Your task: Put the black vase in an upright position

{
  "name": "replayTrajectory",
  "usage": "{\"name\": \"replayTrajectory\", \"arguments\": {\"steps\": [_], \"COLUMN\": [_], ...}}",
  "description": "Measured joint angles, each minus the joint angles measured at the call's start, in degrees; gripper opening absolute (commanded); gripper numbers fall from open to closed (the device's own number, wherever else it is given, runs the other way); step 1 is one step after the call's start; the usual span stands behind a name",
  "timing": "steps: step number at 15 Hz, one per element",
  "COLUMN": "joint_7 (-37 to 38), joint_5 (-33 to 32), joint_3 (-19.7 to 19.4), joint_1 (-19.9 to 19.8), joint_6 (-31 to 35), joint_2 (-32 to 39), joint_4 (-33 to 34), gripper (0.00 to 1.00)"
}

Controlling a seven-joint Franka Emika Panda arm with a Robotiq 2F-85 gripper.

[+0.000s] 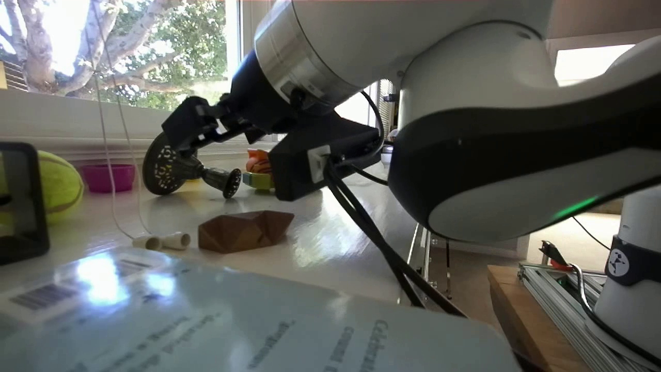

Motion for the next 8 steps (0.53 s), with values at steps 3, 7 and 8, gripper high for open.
{"name": "replayTrajectory", "arguments": {"steps": [3, 7, 8], "joint_7": [-1.15, -2.29, -2.63], "joint_5": [-1.38, -3.02, -3.27], "joint_3": [-1.72, -1.94, -1.68], "joint_1": [-2.90, -6.98, -7.71], "joint_6": [-1.94, -5.09, -5.81], "joint_2": [3.70, 8.04, 9.01], "joint_4": [3.90, 9.66, 10.78], "gripper": [1.00, 1.00, 1.00]}}
